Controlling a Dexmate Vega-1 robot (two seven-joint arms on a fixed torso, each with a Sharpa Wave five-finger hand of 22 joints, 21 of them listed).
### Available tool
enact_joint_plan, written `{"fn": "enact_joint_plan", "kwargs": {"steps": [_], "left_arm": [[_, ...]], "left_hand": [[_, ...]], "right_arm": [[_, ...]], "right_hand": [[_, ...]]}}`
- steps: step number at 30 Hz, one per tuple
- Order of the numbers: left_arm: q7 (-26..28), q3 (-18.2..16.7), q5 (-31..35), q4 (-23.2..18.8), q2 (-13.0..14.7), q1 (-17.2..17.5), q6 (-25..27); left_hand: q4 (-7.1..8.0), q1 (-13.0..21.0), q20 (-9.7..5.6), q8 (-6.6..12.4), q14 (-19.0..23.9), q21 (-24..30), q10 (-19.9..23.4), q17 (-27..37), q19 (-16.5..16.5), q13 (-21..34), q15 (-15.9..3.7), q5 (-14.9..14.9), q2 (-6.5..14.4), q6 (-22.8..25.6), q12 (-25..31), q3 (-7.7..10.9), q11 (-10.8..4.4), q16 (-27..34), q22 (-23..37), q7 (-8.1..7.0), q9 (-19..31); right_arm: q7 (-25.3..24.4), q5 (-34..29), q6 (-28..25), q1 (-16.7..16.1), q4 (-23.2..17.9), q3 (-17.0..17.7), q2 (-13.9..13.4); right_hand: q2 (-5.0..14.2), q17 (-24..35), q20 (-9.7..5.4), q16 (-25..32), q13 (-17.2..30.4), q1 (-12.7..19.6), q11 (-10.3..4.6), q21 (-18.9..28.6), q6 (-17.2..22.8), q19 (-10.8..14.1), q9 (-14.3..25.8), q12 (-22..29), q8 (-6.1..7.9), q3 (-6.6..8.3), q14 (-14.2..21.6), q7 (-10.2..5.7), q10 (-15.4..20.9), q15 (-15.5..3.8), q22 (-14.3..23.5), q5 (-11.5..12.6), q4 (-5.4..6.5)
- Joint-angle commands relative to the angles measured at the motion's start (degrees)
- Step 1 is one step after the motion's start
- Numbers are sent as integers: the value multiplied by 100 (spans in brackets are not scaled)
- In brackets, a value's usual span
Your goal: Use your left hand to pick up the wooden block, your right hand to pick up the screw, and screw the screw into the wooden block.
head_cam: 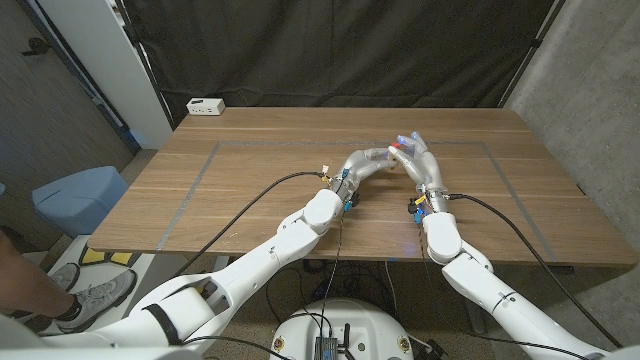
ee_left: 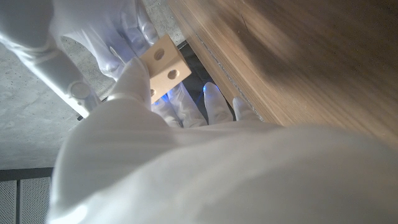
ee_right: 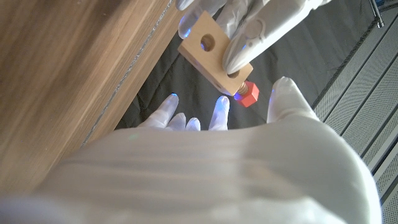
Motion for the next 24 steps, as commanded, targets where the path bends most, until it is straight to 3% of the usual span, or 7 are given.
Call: {"fn": "enact_joint_plan", "kwargs": {"steps": [1,14,24], "left_arm": [[2,20,37,6,4,-20,-15],[3,9,50,-192,102,90,7],[-17,-17,49,-332,191,164,27]], "left_hand": [[18,4,31,64,50,33,48,14,10,23,-520,29,64,163,29,20,-14,-5,21,77,20],[23,-4,31,71,47,33,52,17,12,28,-521,29,67,179,30,15,-12,-7,21,76,19],[23,-4,32,71,47,33,50,18,11,30,-511,30,71,176,29,16,-13,-8,21,82,19]], "right_arm": [[252,148,-54,-46,-142,42,-108],[458,202,-320,-229,-620,157,-411],[667,243,-680,-410,-1123,316,-776]], "right_hand": [[15,14,39,4,7,-96,69,-6,-79,-46,5,29,-59,-25,-69,15,-32,28,16,48,22],[41,-1,144,5,5,-248,167,-10,-261,-151,-3,66,-199,-69,-158,55,-29,125,19,49,63],[46,-16,113,19,3,-334,255,13,-444,-146,-9,91,-325,-100,-171,70,-5,179,21,47,71]]}}
